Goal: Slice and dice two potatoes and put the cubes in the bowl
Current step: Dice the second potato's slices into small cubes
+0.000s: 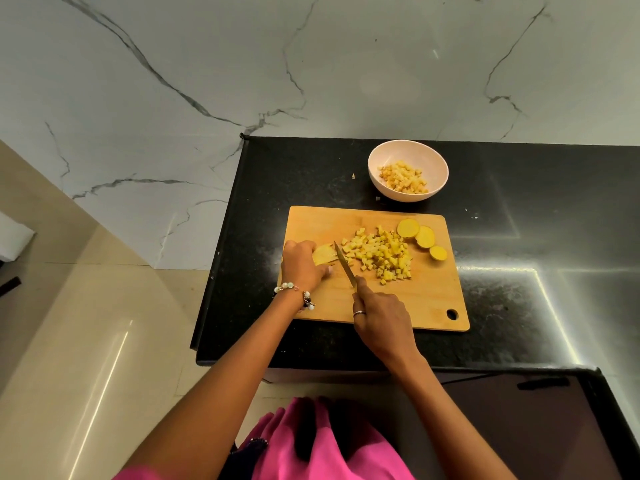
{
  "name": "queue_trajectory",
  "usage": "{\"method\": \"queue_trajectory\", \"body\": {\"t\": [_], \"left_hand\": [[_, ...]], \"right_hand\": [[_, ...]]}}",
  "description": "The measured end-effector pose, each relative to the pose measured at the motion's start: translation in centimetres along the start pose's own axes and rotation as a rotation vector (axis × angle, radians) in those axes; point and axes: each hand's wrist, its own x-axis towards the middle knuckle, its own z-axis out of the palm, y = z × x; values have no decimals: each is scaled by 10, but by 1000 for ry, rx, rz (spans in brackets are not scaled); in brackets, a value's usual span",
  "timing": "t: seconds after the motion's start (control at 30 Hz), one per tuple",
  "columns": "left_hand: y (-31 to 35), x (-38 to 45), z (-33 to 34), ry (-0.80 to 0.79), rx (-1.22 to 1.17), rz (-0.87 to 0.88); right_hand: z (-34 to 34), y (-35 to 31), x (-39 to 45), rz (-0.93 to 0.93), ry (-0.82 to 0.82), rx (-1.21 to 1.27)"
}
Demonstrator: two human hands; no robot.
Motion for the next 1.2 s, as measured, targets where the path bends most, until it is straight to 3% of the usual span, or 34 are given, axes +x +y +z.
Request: {"method": "queue_trajectory", "body": {"t": [0.4, 0.6, 0.77, 1.2], "left_hand": [[-8, 3, -14, -97, -176, 51], [-9, 5, -18, -172, -77, 150], [-5, 8, -13, -145, 59, 212], [-8, 11, -14, -78, -32, 246]], "right_hand": [[-10, 4, 18, -18, -3, 3], [-10, 11, 13, -17, 54, 80], [-5, 0, 12, -45, 51, 44], [3, -10, 12, -46, 5, -76]]}}
